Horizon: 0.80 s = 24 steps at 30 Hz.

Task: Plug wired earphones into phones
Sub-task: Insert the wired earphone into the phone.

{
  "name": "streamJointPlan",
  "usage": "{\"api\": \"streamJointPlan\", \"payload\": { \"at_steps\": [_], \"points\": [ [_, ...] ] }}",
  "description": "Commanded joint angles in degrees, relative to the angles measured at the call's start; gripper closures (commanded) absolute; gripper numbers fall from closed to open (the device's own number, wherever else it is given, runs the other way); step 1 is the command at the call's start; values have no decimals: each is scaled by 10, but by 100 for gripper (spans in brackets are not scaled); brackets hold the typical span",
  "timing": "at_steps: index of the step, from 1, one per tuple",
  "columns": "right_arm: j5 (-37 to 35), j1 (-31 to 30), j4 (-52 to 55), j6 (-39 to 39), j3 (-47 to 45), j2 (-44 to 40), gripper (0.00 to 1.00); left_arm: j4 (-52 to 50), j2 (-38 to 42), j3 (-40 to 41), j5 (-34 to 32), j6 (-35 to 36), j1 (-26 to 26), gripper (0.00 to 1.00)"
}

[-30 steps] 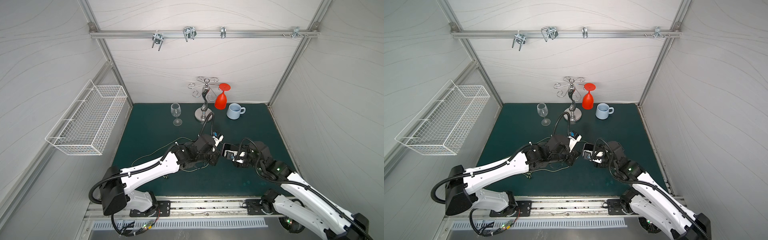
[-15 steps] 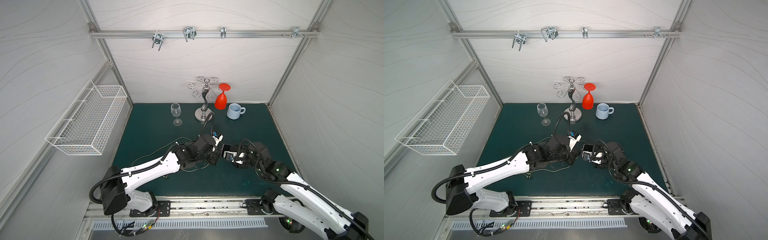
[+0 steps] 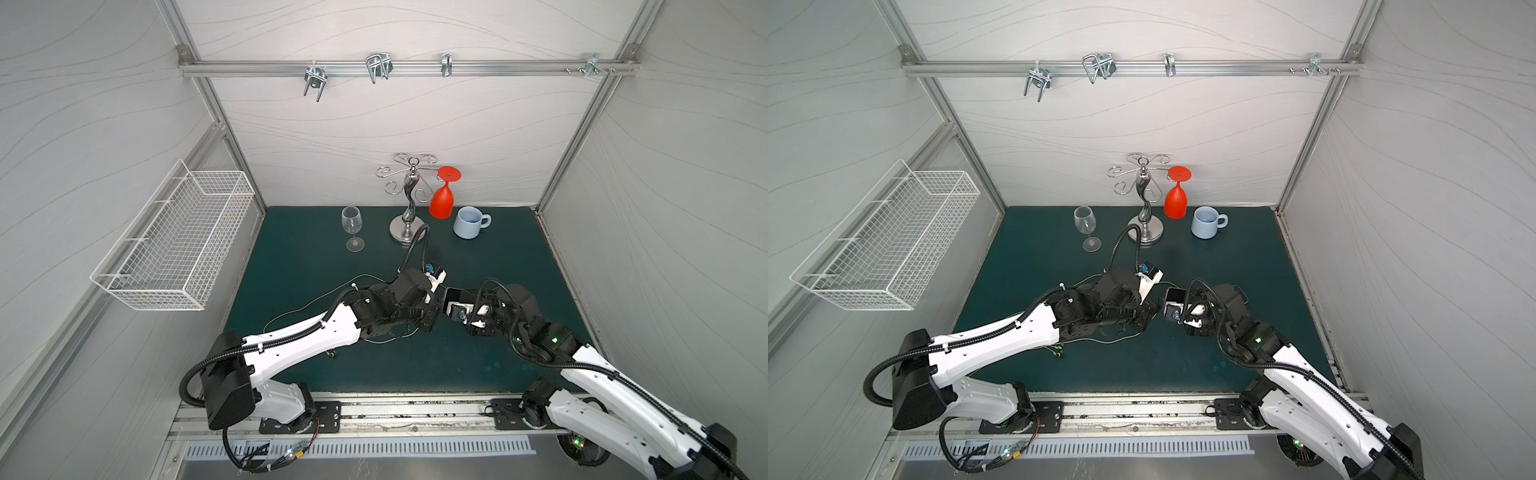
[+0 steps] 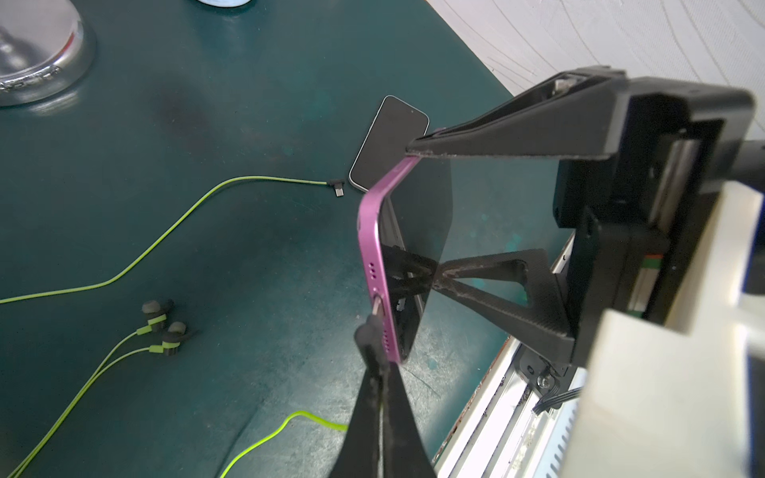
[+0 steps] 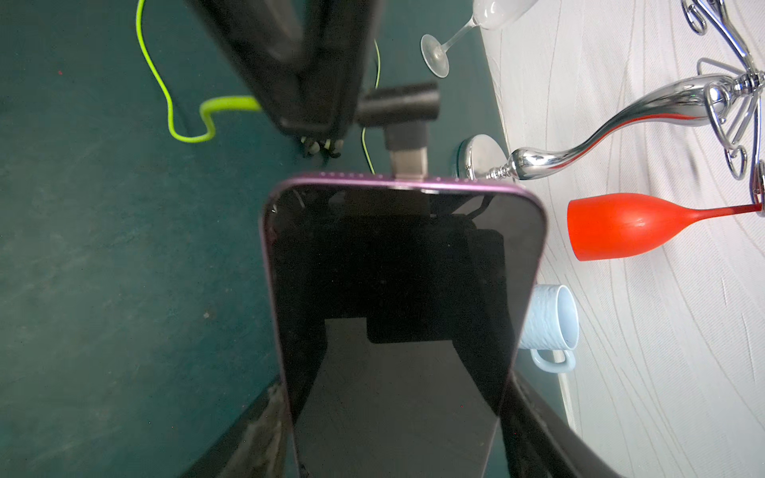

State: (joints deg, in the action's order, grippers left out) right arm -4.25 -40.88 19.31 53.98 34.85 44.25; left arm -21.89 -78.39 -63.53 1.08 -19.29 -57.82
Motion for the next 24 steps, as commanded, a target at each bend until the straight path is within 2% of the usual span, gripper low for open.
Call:
{"api": "streamJointPlan", "payload": {
  "at_steps": [1,8,14,24],
  "points": [
    [9,-4,-47,4,0,-10,53,-8,-6,-25,3,-1,-3,100],
    [17,-4,-35,27,-1,-8,53,-10,-11,-31,11,8,-3,100],
    [32,-8,-15,76,-9,-28,53,-16,-17,-36,35,19,-3,100],
    [47,-17,-26,66,-5,-41,53,-14,-24,-40,53,23,-3,100]
  ]
}}
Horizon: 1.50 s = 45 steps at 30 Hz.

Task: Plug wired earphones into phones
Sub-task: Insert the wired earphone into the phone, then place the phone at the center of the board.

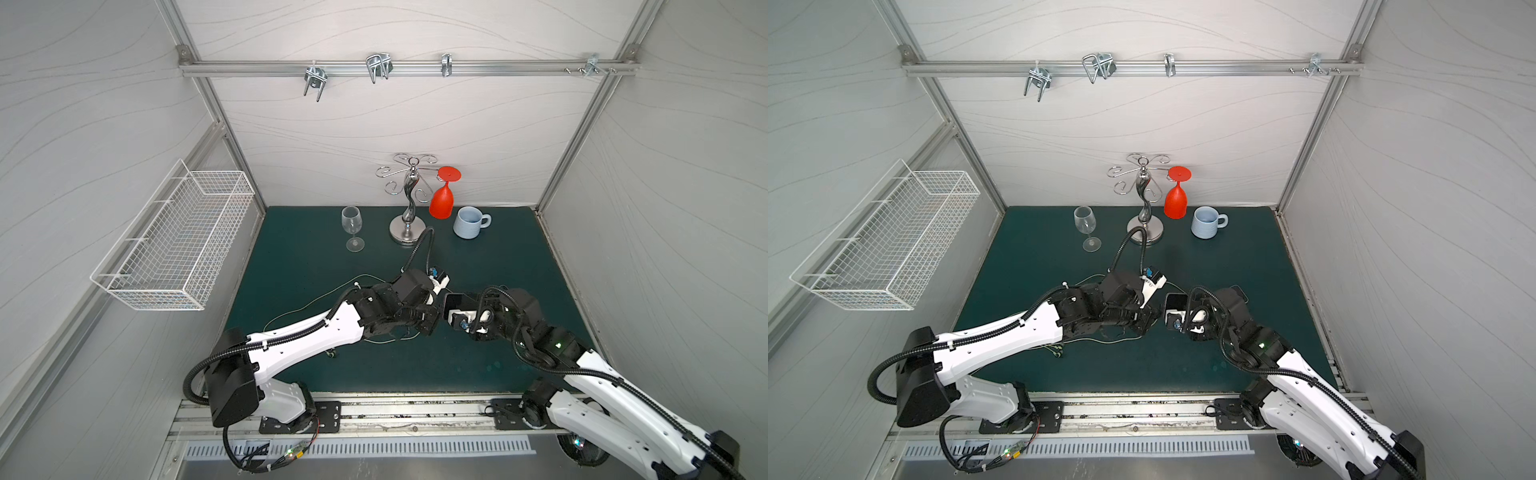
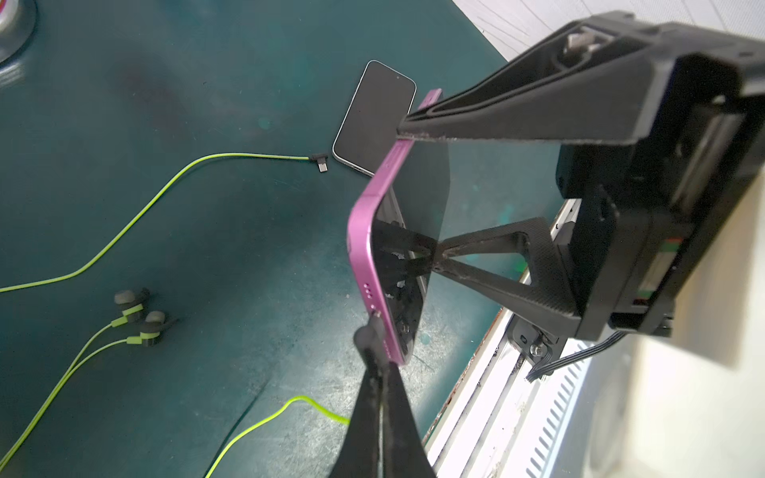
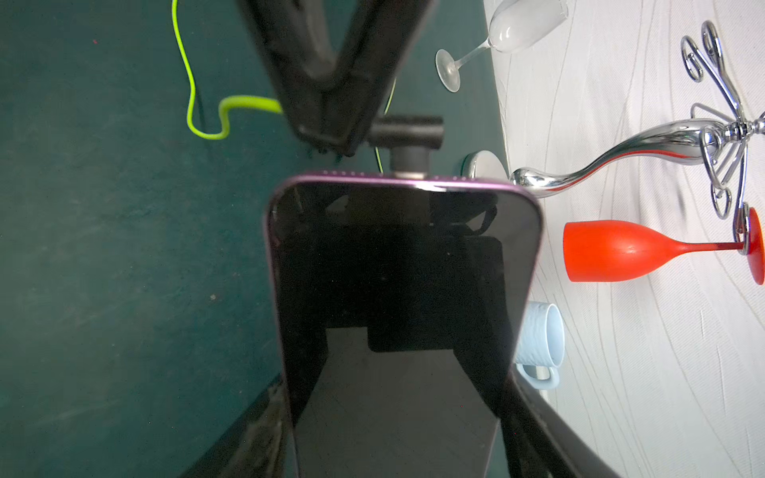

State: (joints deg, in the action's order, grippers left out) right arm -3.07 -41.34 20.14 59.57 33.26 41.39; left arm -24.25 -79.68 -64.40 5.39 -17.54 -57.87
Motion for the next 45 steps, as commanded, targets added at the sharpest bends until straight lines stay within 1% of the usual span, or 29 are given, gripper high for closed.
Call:
{"api": "streamJointPlan", "payload": {
  "at_steps": [1,5,8,9,10,11,14,16,17,21,24,27,29,31,33,35,38,41,43,45],
  "points": [
    [36,-14,-36,12,11,-13,53,11,-11,-31,11,4,-3,100],
    [42,-24,-16,25,17,-12,53,26,-12,-27,13,5,-1,100],
    [43,-25,8,17,19,-12,53,40,-11,-25,11,11,-1,100],
    [44,-24,16,11,20,-12,53,40,-9,-24,7,10,-1,95],
    [43,-24,27,0,21,-15,53,44,-7,-22,11,14,0,82],
    [44,-23,41,-3,20,-15,54,51,-2,-17,16,18,1,66],
    [36,-18,74,-1,10,-17,54,67,20,4,-2,23,1,40],
    [32,-6,81,-4,-3,-24,54,80,43,23,-15,32,3,9],
    [40,9,85,-6,-11,-26,54,85,57,35,-23,40,4,1],
    [89,85,111,1,-33,-33,53,94,112,81,-52,58,12,1],
    [120,148,149,34,-44,-13,52,86,151,113,-90,75,24,1],
    [163,222,187,63,-50,33,52,75,183,135,-113,95,42,1],
    [186,258,224,92,-43,87,51,59,198,141,-118,105,56,1],
    [177,263,218,114,-48,116,51,46,208,144,-120,117,63,1],
    [176,265,200,107,-44,144,50,36,215,147,-119,134,66,1],
    [166,266,214,123,-31,185,50,29,219,153,-127,146,66,1],
    [145,265,208,134,-32,219,49,29,227,166,-125,166,68,1],
    [137,260,223,142,-30,245,45,30,232,180,-90,193,72,3],
    [131,256,227,139,-28,262,43,29,230,186,-86,193,72,6],
    [117,251,223,141,-31,278,38,28,227,191,-85,189,72,8]
  ]
}}
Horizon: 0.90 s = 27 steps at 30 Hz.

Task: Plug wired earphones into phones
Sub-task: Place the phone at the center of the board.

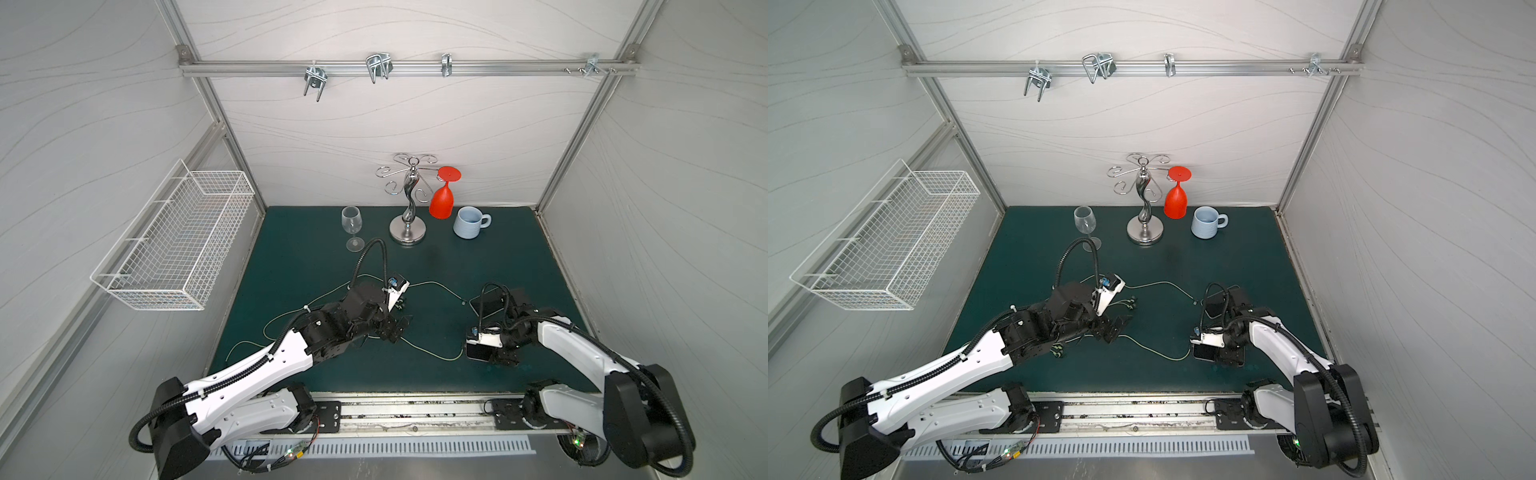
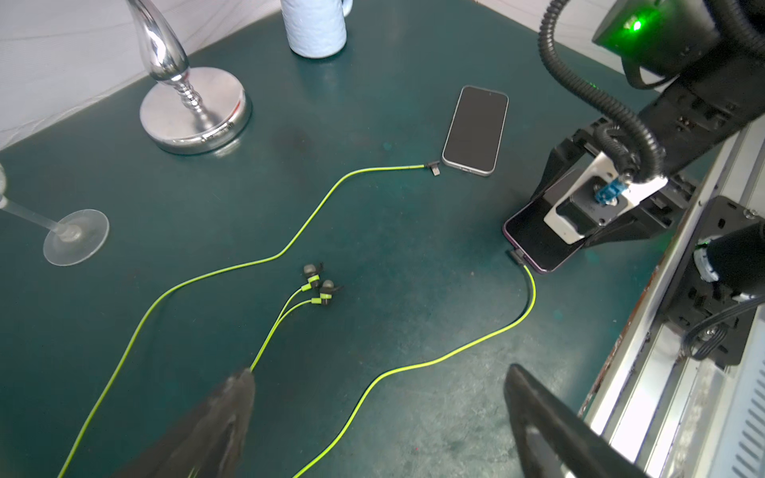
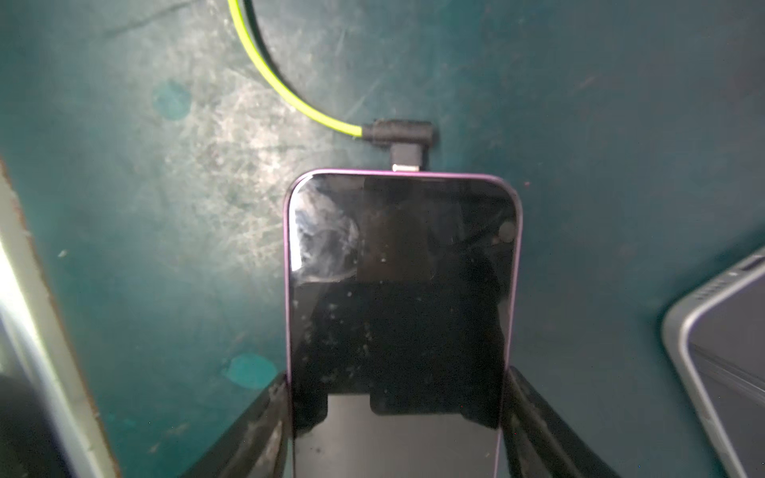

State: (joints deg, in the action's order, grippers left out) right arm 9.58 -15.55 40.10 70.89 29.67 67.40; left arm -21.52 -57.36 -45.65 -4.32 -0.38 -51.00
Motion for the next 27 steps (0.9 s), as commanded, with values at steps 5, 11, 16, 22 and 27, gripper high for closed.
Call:
{"api": "streamJointPlan", "payload": {
  "at_steps": [5,11,16,22,27],
  "points": [
    [-21,-16,34,14,27,41,7,10,4,7,20,24,4,11],
    [5,-22,86,-55,64,-16,1,-22,-17,-26,65,91,7,16],
    [45,-23,54,-198,76,-150,1,-41,-63,-66,81,174,12,23],
    [-95,-20,-53,-682,125,-227,1,-48,-193,-154,93,260,28,33],
    [-60,22,35,-906,214,-159,1,-94,-308,-262,156,263,67,36]
  ]
}}
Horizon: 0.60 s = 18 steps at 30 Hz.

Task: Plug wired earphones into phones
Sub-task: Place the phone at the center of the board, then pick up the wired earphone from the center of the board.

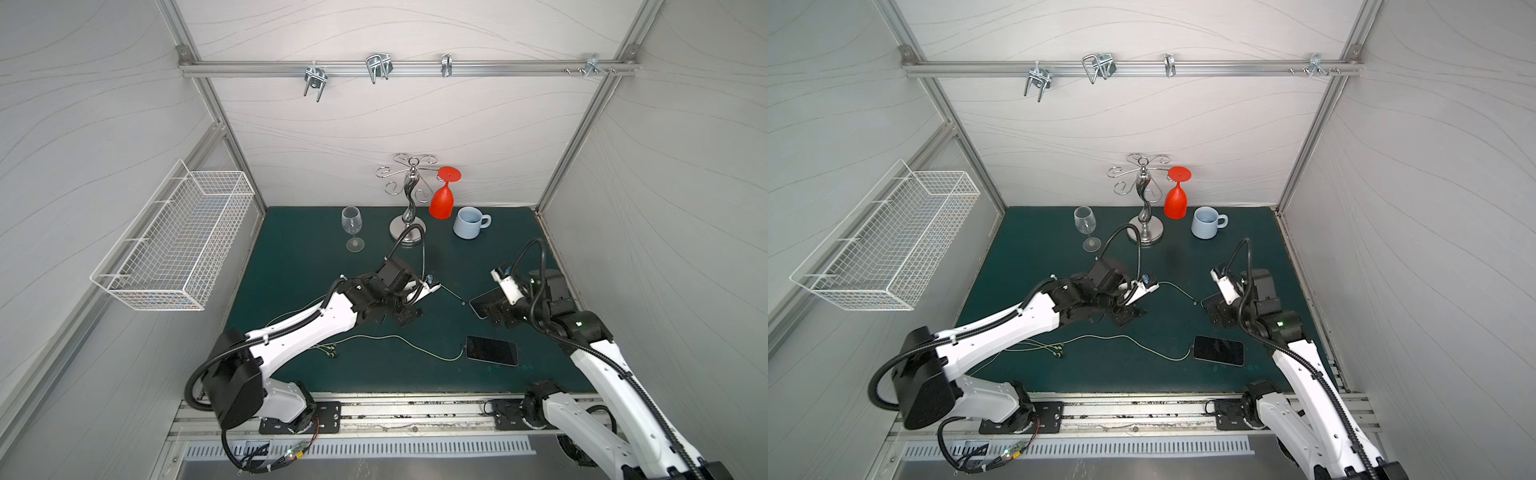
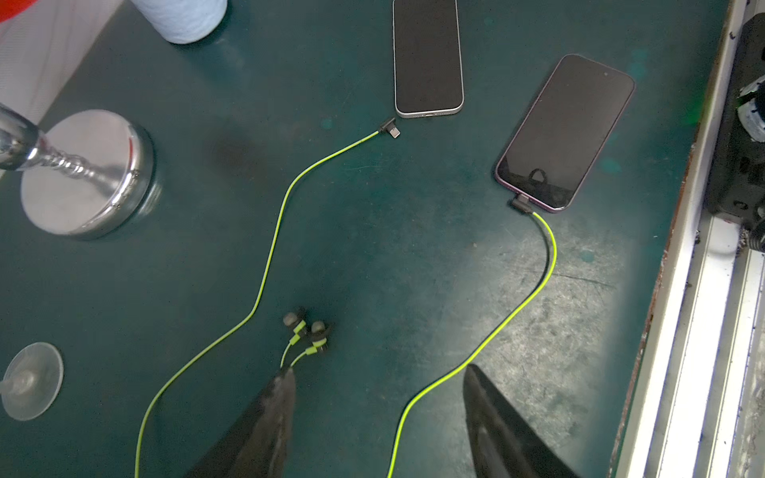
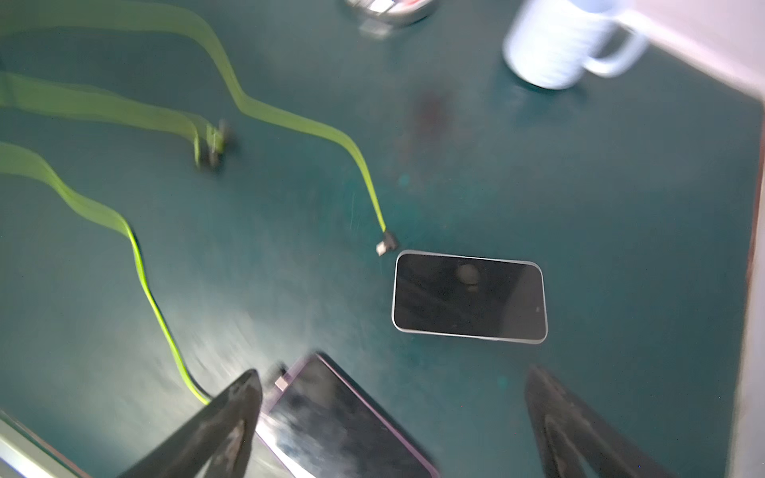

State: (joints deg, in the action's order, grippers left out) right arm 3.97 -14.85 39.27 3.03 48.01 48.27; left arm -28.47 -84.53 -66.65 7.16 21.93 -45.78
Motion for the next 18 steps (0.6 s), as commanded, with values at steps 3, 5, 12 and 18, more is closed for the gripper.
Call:
{"api": "streamJointPlan", "payload": {
  "at_steps": [3,5,12,18],
  "points": [
    [-10,26,89,-292,58,65,1,-34,-111,-99,39,103,17,37],
    [6,29,97,-315,63,63,1,-58,-178,-151,36,119,22,44],
    [11,36,160,-341,83,15,2,-63,-323,-246,33,186,41,53],
    [18,37,202,-352,78,-27,4,-66,-415,-329,2,233,54,55]
  ]
}}
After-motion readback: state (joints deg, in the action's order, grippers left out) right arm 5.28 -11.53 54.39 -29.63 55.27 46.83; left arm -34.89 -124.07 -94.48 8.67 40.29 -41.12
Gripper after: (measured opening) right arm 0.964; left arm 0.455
